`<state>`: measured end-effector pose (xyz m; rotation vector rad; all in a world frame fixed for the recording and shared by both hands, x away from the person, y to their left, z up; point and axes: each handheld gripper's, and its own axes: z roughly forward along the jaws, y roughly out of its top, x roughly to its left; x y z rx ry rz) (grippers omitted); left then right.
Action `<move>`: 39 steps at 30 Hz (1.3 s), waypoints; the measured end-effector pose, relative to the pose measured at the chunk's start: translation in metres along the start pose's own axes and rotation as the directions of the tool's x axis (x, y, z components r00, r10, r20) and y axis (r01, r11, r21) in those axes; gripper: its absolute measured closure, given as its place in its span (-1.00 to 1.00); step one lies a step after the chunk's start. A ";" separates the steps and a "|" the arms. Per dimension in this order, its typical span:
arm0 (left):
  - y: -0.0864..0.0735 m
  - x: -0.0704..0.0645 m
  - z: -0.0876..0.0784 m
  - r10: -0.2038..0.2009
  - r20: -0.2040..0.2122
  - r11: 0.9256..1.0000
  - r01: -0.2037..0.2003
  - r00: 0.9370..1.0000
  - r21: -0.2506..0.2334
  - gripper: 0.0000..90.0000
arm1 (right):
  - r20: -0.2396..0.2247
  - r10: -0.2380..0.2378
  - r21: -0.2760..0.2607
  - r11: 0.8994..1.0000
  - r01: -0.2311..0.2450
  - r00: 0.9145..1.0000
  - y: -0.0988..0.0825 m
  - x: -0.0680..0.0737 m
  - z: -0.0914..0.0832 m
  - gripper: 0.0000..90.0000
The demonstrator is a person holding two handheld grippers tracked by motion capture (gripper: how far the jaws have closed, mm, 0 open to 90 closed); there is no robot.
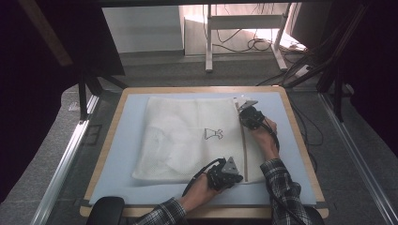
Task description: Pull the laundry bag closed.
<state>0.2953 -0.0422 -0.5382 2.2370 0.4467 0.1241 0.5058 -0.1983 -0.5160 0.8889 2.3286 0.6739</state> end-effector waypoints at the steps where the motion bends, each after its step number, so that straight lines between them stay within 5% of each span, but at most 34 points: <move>1: 0.000 -0.001 0.001 -0.009 0.001 1.000 0.009 1.000 -0.008 1.00 | 0.000 0.007 -0.002 1.000 -0.007 1.000 0.001 -0.001 0.002 0.90; 39: 0.000 0.001 0.000 -0.006 0.005 1.000 0.006 1.000 0.001 1.00 | -0.008 0.076 -0.034 0.997 -0.076 0.997 0.022 -0.029 0.034 0.90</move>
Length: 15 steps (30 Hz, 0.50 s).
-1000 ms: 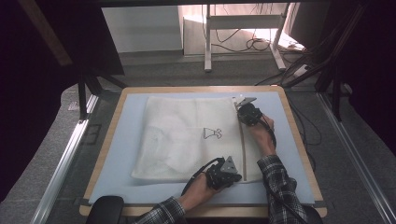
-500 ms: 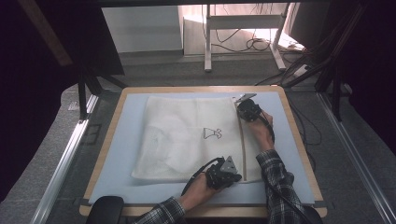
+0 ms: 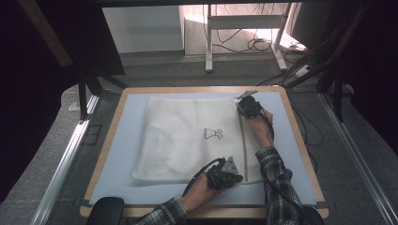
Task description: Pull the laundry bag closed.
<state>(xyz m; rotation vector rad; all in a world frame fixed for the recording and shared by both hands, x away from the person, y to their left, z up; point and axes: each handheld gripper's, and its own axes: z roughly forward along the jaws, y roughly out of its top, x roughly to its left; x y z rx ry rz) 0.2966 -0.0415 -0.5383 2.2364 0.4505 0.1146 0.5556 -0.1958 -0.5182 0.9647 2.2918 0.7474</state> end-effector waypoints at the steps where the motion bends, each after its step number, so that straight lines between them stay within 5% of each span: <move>1: 0.000 0.000 0.000 0.000 0.000 1.000 0.000 1.000 0.000 1.00 | 0.000 0.000 -0.002 1.000 0.000 1.000 0.000 -0.001 0.001 0.90; 15: 0.000 0.000 0.000 -0.002 0.001 1.000 0.002 1.000 0.000 1.00 | 0.019 0.005 -0.007 1.000 -0.004 1.000 0.006 -0.003 0.007 0.90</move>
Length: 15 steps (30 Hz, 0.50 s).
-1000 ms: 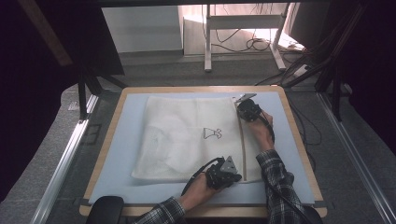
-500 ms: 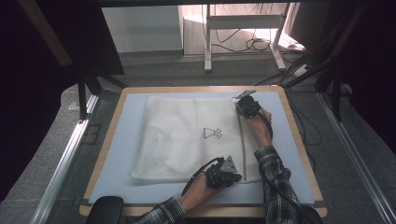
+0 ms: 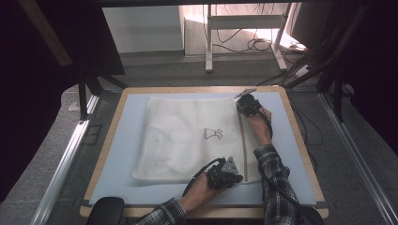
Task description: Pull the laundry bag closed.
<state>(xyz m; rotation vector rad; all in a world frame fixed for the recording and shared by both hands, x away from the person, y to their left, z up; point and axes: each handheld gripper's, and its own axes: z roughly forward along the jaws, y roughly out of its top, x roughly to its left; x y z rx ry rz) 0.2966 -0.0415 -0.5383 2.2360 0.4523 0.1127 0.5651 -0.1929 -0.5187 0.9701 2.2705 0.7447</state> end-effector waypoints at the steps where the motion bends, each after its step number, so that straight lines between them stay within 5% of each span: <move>1: 0.000 0.000 0.000 0.001 -0.001 1.000 -0.001 1.000 0.000 1.00 | 0.005 -0.001 0.002 1.000 0.001 1.000 0.001 -0.001 0.001 0.90; 15: 0.000 -0.001 0.000 0.002 -0.005 1.000 -0.002 1.000 0.001 1.00 | 0.028 0.014 0.000 1.000 -0.014 1.000 0.008 -0.004 0.009 0.90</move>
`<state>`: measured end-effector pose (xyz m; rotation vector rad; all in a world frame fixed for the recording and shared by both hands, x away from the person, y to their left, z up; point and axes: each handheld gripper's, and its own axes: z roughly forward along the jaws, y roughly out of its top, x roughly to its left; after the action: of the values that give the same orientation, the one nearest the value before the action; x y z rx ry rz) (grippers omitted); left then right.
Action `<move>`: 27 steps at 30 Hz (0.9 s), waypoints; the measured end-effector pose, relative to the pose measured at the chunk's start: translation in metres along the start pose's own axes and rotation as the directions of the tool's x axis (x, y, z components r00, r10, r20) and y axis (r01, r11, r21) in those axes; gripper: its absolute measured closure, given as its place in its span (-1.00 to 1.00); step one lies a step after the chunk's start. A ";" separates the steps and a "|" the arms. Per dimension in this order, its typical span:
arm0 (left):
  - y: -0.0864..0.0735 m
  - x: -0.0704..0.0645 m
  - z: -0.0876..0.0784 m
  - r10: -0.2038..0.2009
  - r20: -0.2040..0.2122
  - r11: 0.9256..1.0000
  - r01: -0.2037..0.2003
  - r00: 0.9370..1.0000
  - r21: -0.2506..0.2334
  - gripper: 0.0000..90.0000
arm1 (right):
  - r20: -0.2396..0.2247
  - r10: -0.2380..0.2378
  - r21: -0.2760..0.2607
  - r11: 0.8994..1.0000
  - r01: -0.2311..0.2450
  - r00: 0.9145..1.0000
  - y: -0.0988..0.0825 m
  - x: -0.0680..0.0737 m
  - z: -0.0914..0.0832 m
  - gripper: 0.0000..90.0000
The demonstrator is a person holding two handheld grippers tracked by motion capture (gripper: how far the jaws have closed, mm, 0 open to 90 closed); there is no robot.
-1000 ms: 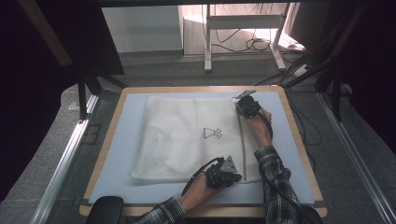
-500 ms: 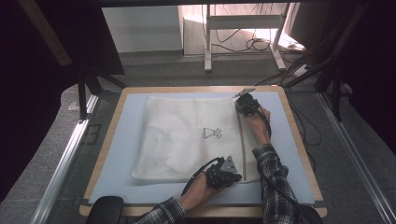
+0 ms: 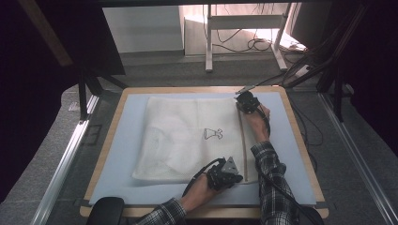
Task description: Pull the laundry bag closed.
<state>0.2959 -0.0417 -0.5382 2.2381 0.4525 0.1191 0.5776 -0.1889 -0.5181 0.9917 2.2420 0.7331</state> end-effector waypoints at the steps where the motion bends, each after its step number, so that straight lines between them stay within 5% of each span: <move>1: 0.000 0.000 0.000 0.000 0.000 1.000 0.000 1.000 0.000 1.00 | 0.001 0.003 -0.002 1.000 -0.003 1.000 0.000 0.000 0.001 0.90; 18: 0.000 0.001 0.000 -0.006 0.005 1.000 0.006 1.000 -0.004 1.00 | -0.008 0.028 0.011 1.000 -0.028 1.000 0.001 -0.001 0.005 0.86; 27: 0.000 -0.002 0.000 0.015 -0.017 1.000 -0.015 1.000 -0.005 0.96 | -0.012 0.044 0.001 0.999 -0.044 0.999 -0.001 -0.004 0.001 0.61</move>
<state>0.2942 -0.0423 -0.5378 2.2367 0.4444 0.1467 0.5799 -0.1925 -0.5180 1.0425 2.2369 0.7591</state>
